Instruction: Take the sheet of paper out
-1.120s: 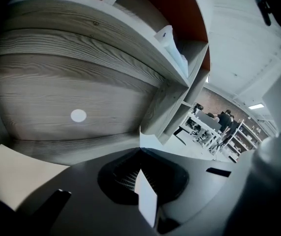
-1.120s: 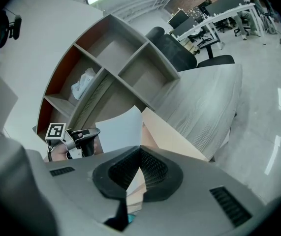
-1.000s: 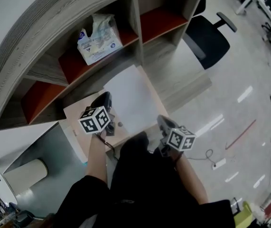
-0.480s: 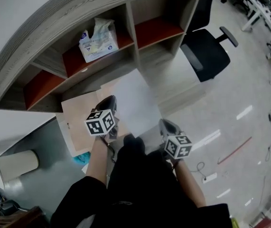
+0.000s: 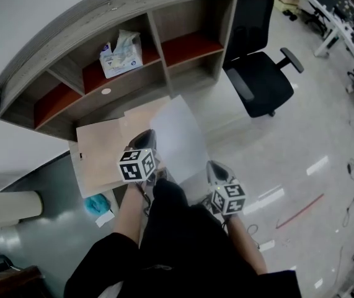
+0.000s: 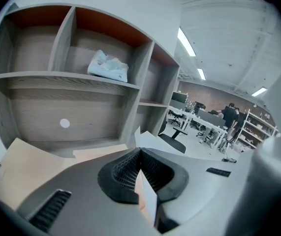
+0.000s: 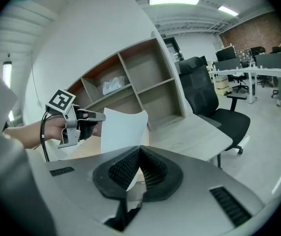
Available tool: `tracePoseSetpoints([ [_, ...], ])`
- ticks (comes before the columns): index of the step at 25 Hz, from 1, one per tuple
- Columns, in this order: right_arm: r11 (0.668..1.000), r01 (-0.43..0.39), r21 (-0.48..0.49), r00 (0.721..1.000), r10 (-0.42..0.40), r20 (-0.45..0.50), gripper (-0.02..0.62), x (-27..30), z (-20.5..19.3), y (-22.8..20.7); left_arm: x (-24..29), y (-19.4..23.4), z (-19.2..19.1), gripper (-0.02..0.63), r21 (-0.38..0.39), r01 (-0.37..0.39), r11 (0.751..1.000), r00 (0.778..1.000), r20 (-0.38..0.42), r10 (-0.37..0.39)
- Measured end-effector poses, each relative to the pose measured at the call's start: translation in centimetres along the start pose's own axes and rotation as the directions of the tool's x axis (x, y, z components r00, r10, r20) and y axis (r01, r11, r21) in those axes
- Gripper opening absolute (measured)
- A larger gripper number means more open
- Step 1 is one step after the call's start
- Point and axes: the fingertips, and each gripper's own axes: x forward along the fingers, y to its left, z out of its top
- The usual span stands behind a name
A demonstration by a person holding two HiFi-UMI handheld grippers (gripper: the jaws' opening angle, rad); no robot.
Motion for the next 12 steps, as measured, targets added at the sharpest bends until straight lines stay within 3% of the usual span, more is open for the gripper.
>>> tracePoseSetpoints([
  [12,0.999,0.038,-0.025,0.992,-0.035,0.121,0.017,-7.7,0.0,-3.7,-3.1,-8.3,0.7,0.043,0.072,-0.022,0.997,0.995,0.095,0.015],
])
